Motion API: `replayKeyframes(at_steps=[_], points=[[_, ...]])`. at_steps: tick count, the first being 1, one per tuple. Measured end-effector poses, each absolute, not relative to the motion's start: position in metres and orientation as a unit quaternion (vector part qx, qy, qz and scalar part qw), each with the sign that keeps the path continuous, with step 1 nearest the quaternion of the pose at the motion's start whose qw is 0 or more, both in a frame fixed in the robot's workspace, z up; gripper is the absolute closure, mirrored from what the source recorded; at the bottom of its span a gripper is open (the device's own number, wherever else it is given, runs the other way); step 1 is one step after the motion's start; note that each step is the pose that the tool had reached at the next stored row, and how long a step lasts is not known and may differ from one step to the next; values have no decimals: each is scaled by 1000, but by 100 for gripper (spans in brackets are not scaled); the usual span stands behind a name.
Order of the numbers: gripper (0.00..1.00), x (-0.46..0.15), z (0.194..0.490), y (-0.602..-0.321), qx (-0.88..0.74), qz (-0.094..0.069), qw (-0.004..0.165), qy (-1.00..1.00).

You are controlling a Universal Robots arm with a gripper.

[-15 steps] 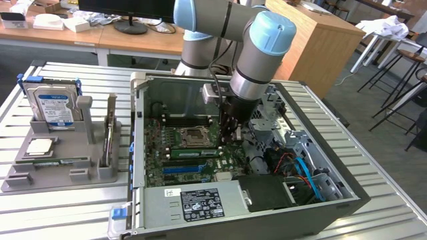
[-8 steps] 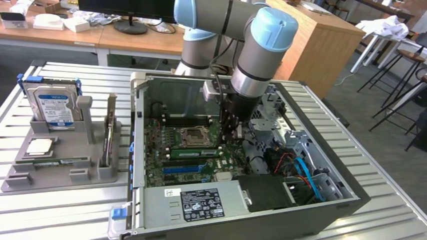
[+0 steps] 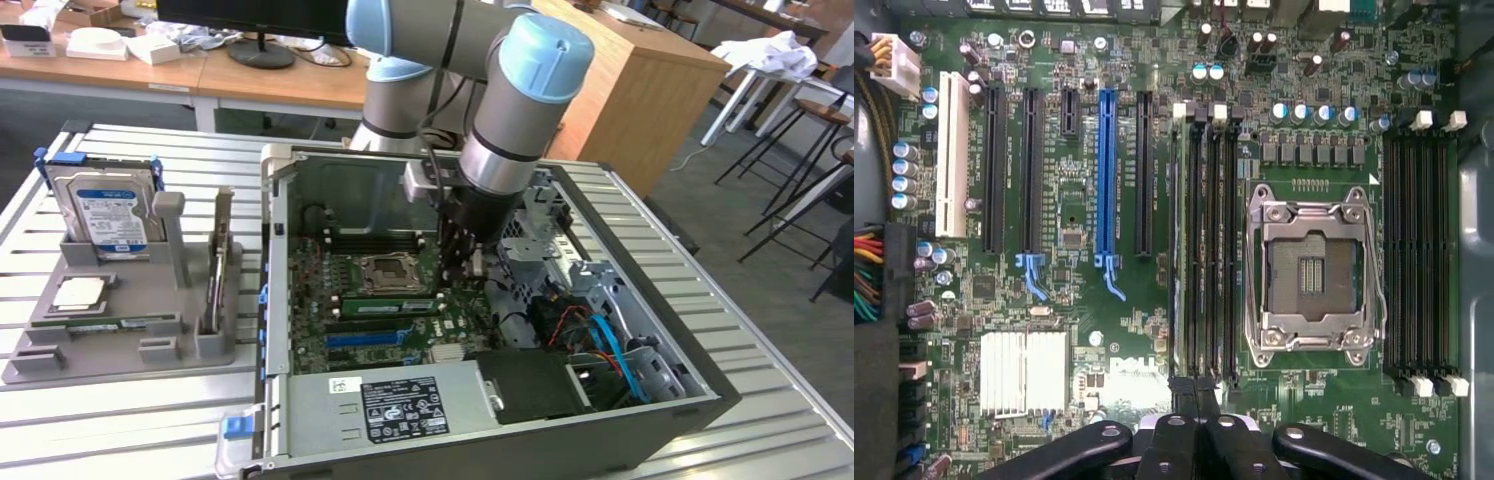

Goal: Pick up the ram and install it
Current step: 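Press down the ram until it locks into place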

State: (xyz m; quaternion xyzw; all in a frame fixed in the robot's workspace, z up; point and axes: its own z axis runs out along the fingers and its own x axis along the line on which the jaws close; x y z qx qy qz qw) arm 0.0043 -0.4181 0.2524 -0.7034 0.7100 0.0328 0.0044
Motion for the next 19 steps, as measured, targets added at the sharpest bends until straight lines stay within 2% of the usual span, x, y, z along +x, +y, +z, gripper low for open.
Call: replayKeyframes(at_steps=[19], points=[[90, -26, 252, -418, -703, 33, 4, 710]])
